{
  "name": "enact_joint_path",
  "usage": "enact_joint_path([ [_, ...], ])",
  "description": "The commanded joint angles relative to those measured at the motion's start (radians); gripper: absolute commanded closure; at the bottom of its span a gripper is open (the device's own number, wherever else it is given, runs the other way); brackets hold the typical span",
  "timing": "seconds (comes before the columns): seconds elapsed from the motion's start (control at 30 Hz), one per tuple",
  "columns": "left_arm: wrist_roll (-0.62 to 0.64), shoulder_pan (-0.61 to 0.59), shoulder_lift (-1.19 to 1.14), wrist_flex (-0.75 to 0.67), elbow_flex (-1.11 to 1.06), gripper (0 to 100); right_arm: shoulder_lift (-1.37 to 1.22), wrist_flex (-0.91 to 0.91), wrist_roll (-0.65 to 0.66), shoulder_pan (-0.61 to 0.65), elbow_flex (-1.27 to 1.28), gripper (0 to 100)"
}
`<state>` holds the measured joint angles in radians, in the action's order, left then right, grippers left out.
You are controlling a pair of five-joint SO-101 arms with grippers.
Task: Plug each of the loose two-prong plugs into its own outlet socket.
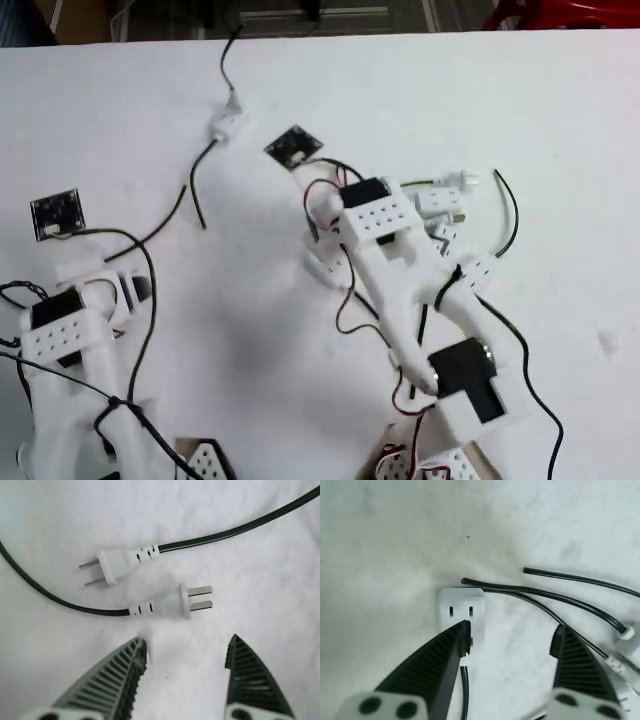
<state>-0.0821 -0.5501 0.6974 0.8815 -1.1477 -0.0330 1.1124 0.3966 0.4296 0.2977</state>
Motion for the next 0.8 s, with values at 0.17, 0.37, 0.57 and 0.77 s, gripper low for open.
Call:
enact_joint_path([
  [0.17, 0.008, -0.010, 0.036, -0.014, 0.000, 75, 0.005, 0.081, -0.044, 0.122, -0.038, 73.9],
  [0.37, 0.008, -0.010, 0.036, -0.014, 0.000, 75, -0.174, -0.013, -0.044, 0.059, -0.041, 74.0],
  [0.57, 0.008, -0.010, 0.036, -0.015, 0.000, 75, -0.263, -0.007, -0.043, 0.045, -0.112, 81.5],
  [0.77, 0.008, -0.010, 0.036, -0.017, 0.000, 75, -0.222, 0.139, -0.091, 0.045, -0.262, 96.3],
])
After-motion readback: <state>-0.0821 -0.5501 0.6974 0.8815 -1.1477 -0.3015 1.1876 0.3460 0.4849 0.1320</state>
